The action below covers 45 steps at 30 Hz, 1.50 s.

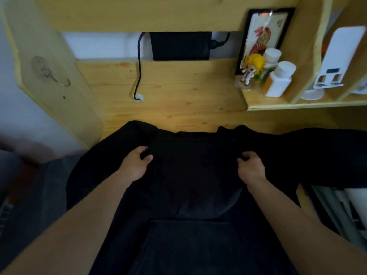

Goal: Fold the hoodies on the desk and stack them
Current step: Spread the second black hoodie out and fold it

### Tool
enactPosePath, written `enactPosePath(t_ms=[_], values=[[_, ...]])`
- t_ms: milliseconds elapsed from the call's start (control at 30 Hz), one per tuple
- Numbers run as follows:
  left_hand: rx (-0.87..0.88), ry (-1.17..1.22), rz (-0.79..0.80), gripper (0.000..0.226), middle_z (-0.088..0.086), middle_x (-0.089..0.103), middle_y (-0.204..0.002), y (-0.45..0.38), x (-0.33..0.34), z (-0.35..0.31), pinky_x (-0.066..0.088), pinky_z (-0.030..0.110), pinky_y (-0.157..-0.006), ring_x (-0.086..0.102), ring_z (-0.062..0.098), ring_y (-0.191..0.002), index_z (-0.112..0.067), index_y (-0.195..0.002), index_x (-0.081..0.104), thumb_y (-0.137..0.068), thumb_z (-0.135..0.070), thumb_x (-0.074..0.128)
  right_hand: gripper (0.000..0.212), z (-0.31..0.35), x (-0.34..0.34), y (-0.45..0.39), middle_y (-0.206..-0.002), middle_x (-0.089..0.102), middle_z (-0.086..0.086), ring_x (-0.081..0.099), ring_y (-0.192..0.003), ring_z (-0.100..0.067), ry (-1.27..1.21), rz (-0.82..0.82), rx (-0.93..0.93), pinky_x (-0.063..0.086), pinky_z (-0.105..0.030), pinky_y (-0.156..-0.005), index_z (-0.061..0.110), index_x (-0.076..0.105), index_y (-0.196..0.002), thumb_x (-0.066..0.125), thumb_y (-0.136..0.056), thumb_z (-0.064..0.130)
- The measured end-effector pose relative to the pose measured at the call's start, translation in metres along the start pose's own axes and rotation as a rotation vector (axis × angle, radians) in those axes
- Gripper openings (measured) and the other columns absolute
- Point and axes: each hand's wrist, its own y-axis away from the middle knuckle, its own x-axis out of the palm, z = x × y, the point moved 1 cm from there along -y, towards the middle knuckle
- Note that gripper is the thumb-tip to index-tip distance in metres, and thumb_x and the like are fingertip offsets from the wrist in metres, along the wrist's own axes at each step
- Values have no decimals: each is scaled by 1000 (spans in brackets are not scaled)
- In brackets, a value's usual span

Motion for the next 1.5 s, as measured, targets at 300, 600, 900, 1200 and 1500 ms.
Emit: enactPosePath(t_ms=[300, 600, 900, 1200, 1500], values=[[-258, 390, 158, 82, 2, 63, -135, -18, 5, -23, 47, 49, -108, 62, 27, -119, -26, -140, 59, -78, -79, 61, 76, 32, 15, -11, -127, 61, -6, 61, -109, -29, -200, 246, 140, 54, -44, -95, 20, 47, -144, 66, -84, 63], [-93, 77, 223, 42, 0, 64, -120, -22, -7, -20, 53, 34, -89, 62, 20, -108, -23, -143, 53, -101, -24, 59, 16, 26, -8, -28, -107, 70, -7, 67, -94, -22, -126, 418, 37, 58, -39, -73, 25, 62, -113, 58, -101, 16], [-55, 109, -148, 22, 9, 63, -120, -37, 0, -21, 54, 43, -97, 64, 24, -97, -29, -101, 69, -106, -27, 47, 37, 26, -16, -45, -131, 57, -20, 57, -117, -38, 301, -20, -130, 48, -37, -89, 15, 51, -137, 52, -102, 27], [80, -31, -255, 67, 8, 54, -140, -33, 25, -46, 42, 49, -108, 51, 33, -130, -16, -136, 59, -99, -66, 37, 53, 33, 20, -18, -146, 41, -18, 37, -131, -40, 443, -52, -362, 34, -45, -108, 3, 51, -137, 45, -103, 43], [461, -658, -546, 64, 18, 13, -167, -16, 56, -49, 15, 59, -123, 12, 42, -154, -24, -162, 19, -103, -38, 42, 62, 34, 45, 1, -156, 30, -19, 27, -143, -41, 732, -359, -760, 22, -57, -119, 14, 31, -153, 51, -97, 30]])
